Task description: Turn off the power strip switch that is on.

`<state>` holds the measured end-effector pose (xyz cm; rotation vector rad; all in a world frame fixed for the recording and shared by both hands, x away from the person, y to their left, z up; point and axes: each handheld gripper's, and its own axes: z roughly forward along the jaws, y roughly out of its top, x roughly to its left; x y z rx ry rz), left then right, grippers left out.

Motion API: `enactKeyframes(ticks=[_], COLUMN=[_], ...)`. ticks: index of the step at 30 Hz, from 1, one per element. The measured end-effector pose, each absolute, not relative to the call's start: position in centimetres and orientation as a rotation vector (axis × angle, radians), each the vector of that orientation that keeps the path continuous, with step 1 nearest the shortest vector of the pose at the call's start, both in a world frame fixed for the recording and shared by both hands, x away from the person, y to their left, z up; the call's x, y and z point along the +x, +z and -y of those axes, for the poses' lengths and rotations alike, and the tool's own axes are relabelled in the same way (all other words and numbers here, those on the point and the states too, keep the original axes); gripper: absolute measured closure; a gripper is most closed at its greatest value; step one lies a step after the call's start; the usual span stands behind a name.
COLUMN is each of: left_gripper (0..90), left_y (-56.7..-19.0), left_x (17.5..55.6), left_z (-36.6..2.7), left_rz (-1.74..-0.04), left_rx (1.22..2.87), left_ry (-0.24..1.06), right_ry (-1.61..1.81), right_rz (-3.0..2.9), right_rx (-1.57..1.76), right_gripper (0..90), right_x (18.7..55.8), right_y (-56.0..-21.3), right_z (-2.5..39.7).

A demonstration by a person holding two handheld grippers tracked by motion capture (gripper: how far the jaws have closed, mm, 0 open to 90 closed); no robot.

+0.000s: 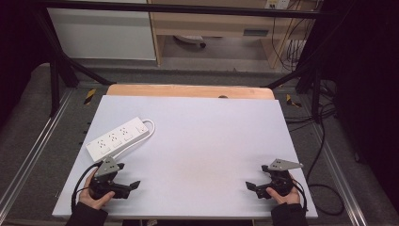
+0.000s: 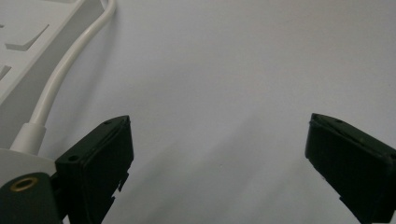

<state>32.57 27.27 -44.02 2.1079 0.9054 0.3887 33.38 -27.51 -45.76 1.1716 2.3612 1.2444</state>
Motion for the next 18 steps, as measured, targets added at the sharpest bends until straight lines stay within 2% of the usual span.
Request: enactKeyframes(ticks=[18], left_gripper=[7.7], left_y=[-43.62], left_x=[32.52], left_z=[-27.88], left_rz=[-0.915], left_rx=[2.100], left_ry=[0.407], right_ry=[1.242], right_rz=[-2.361], right_rx=[1.172], right_gripper=[1.0], right_x=[33.37], right_y=[-45.77], right_z=[27.49])
